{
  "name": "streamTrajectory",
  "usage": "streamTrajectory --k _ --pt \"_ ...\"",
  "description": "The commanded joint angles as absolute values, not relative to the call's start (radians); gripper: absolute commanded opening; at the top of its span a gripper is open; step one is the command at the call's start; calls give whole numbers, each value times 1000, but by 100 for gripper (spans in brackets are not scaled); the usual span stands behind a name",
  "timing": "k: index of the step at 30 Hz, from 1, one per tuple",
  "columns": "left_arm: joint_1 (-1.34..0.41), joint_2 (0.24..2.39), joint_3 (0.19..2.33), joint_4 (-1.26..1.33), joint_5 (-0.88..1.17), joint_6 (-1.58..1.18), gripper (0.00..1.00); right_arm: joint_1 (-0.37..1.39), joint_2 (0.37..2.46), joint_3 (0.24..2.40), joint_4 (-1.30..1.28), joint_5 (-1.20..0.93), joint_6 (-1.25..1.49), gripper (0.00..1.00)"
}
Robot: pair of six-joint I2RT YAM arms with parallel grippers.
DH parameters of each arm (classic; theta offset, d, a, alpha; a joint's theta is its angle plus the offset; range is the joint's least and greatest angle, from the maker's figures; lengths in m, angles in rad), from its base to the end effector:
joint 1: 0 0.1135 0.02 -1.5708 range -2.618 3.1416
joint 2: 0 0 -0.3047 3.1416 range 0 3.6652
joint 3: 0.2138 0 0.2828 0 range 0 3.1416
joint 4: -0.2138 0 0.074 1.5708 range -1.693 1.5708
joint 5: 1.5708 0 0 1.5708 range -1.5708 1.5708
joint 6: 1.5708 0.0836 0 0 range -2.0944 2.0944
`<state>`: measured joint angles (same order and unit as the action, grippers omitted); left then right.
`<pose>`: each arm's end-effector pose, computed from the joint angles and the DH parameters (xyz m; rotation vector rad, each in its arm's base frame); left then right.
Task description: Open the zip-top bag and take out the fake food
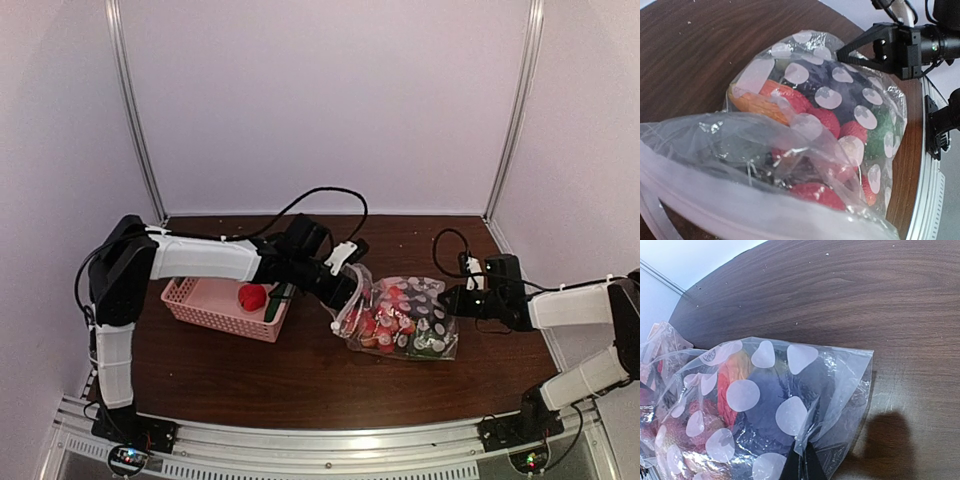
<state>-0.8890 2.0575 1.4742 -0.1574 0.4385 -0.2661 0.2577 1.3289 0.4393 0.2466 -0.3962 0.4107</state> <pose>0.3107 -0.4391 0.1797 0.9873 2.2758 -1.0549 0.2708 0.1047 0.1418 -0.0537 2.2747 0.8008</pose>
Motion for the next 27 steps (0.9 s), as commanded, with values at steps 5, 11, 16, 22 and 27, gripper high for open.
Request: streamTrajectory --k 5,11,16,22,27 --pt "-875 1920 1442 -163 372 -236 0 253 1305 428 218 -341 411 0" --pt "-855 1830 1390 -142 345 -252 0 247 1294 422 212 -318 416 0" --pt "-850 1761 1344 -104 328 -264 0 244 1290 422 210 -314 416 0" --pt "-847 1682 1303 -43 314 -283 0 242 1291 420 210 -314 416 0" --pt "-844 1631 1304 -45 283 -286 0 241 1292 420 209 -316 416 0"
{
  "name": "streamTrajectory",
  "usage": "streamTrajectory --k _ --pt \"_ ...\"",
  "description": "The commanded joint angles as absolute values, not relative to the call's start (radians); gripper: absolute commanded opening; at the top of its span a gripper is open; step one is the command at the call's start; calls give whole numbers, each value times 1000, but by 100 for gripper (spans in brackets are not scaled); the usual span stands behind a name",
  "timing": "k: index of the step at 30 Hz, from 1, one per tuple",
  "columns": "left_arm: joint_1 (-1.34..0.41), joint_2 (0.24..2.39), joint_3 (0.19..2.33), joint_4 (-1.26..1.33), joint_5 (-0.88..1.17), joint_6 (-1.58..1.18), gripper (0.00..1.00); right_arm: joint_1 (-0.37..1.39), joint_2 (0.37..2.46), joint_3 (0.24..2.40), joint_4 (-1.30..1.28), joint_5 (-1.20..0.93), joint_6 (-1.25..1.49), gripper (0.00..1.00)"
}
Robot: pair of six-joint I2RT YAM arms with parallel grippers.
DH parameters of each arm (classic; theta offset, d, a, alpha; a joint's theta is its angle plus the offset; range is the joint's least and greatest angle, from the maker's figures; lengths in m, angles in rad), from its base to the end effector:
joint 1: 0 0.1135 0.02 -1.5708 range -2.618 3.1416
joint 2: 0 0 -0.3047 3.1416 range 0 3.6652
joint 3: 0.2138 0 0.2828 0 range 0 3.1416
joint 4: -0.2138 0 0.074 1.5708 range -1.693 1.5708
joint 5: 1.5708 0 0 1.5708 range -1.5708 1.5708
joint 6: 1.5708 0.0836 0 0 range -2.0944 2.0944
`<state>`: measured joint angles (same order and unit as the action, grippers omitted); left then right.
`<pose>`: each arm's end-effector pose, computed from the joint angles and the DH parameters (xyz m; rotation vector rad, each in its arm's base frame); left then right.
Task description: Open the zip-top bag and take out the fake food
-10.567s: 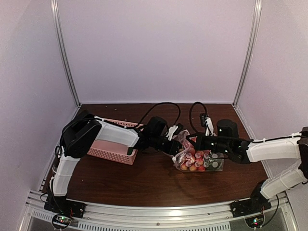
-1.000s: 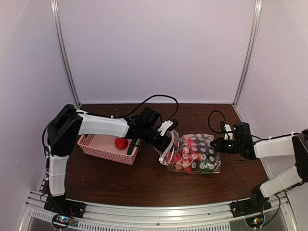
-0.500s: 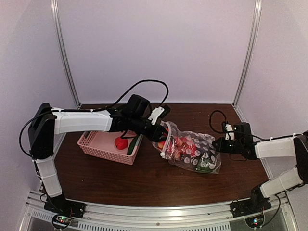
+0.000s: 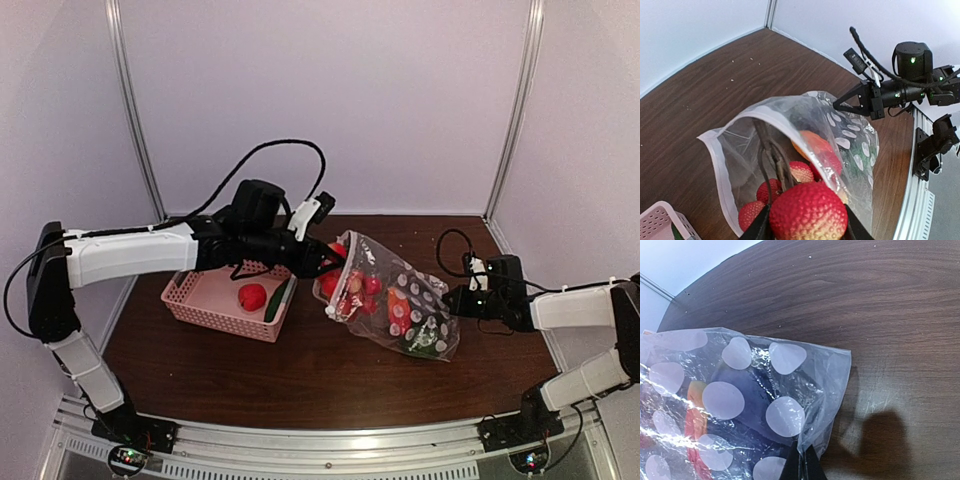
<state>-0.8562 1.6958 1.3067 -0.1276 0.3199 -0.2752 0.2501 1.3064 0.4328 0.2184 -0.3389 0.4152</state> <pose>0.2880 -0.3721 0.2907 0.8337 2.0627 -0.9927 0.2693 0.0975 0.1411 -0.0035 2.2848 0.7345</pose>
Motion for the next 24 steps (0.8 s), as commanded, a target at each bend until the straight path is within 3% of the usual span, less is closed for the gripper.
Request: streamTrajectory --k 1,24 --pt "-843 1620 1303 -46 273 -288 0 241 1291 420 209 -315 416 0" --pt "-734 1322 1203 -86 80 -333 0 239 1289 420 212 -321 414 0"
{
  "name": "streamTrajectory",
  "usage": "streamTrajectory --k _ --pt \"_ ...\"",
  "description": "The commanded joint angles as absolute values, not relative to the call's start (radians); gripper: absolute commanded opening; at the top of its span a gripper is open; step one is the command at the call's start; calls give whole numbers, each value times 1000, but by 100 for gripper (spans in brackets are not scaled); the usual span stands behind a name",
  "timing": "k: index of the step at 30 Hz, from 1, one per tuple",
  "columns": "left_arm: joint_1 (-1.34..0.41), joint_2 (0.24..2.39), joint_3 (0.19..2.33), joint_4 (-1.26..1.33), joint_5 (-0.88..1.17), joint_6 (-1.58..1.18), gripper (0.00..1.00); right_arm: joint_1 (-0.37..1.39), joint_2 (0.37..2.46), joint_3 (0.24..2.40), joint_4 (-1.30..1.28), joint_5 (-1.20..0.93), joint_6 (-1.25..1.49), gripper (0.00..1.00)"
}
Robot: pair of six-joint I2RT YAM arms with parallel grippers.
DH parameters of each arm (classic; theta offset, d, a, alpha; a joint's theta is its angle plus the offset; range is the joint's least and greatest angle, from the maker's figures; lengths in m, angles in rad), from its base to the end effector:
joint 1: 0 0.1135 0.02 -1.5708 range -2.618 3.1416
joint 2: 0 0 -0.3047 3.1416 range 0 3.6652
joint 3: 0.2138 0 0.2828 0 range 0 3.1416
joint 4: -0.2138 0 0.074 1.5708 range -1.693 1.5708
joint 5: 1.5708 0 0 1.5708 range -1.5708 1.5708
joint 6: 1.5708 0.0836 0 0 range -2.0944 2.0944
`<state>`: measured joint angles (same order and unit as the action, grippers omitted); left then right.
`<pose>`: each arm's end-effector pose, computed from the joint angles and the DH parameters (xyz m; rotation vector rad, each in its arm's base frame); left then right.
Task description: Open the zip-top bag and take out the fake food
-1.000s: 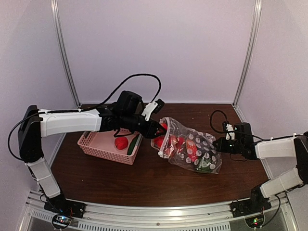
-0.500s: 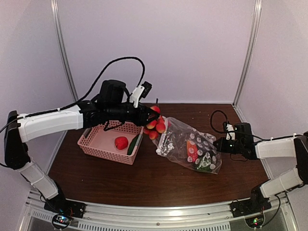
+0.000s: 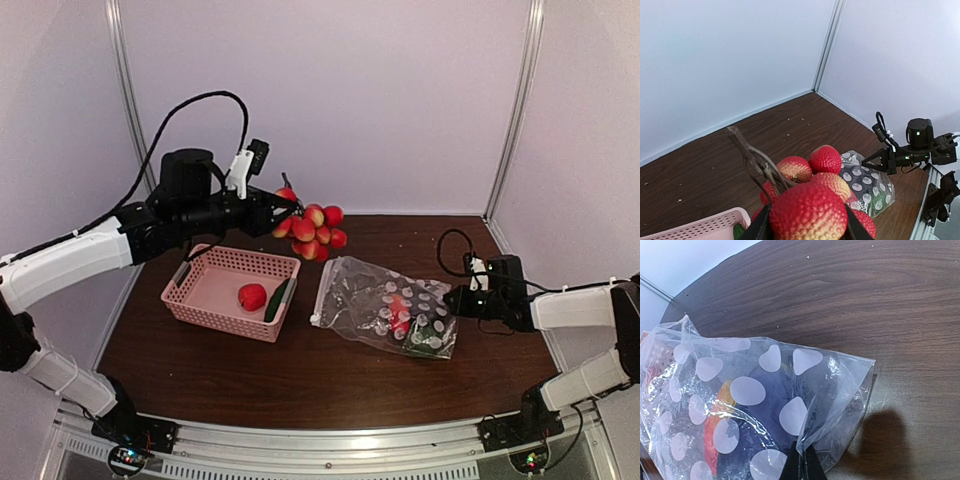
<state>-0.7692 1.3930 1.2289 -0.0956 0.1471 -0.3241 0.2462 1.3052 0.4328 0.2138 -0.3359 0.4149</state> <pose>0.2789 -0.2870 0.3872 0.5302 1.8497 -0.8889 0.2693 0.0961 0.1408 0.0031 2.2875 0.7286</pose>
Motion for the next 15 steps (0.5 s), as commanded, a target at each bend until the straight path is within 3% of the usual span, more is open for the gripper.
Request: streamTrajectory --k 1,15 --pt "-727 1303 1190 -91 67 -335 0 239 1289 420 211 -321 414 0" --pt "-616 1086 936 -232 -237 -405 0 239 1308 416 235 -334 420 0"
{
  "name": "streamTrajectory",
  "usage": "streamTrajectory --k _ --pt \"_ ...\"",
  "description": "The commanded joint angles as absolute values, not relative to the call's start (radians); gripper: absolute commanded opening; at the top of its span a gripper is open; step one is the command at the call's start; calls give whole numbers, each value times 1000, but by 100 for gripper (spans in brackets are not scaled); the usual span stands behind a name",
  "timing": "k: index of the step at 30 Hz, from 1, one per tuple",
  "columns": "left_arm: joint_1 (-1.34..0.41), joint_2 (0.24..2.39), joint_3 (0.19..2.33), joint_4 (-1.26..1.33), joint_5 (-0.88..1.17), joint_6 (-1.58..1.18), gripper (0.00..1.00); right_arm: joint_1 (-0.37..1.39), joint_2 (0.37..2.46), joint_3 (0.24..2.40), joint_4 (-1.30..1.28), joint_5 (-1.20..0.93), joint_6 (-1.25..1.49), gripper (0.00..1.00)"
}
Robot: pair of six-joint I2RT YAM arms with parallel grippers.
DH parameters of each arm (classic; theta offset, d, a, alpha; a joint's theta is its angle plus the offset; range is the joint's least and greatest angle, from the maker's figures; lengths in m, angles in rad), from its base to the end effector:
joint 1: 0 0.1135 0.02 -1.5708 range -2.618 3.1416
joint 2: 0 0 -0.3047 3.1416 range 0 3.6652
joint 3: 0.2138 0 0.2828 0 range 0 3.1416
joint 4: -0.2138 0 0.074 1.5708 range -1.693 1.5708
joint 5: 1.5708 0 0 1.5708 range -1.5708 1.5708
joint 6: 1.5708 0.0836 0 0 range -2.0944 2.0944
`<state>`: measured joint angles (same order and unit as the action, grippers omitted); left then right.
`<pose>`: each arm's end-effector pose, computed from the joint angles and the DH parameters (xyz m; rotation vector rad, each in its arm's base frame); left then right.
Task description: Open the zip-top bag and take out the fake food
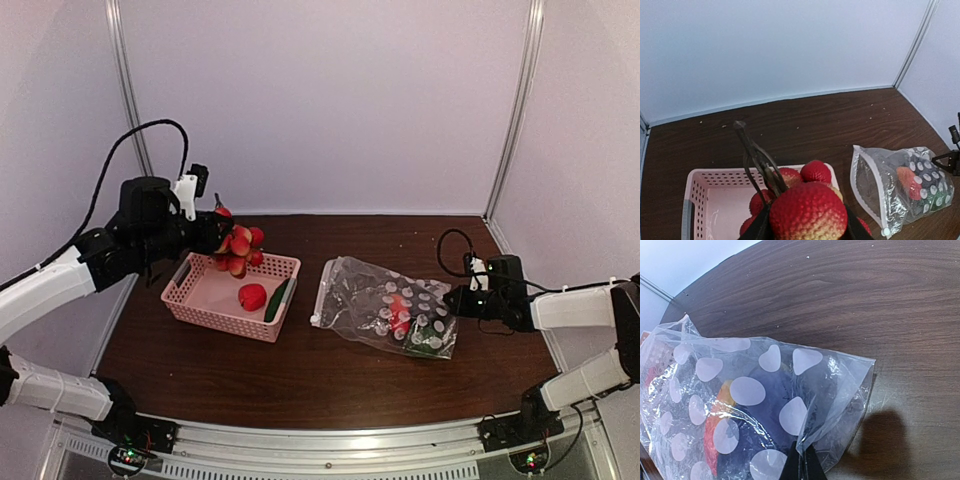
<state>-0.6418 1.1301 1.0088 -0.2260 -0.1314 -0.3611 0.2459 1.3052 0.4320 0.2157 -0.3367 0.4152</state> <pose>0.2622 -0.1823 0.3618 0.1838 1.9449 -0.5455 0.2693 0.0961 0.1408 0.0031 2.2864 0.7296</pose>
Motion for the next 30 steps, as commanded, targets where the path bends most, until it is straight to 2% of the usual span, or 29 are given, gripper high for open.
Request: streamTrajectory --k 1,16,30 --pt "-610 1079 916 -226 -238 -412 0 238 1308 415 235 -334 420 0" --pt "-553 1104 750 -173 -254 -447 0 238 1312 414 233 -338 417 0" --pt "-404 1418 778 -60 -156 -453 0 239 1318 413 233 -338 416 0"
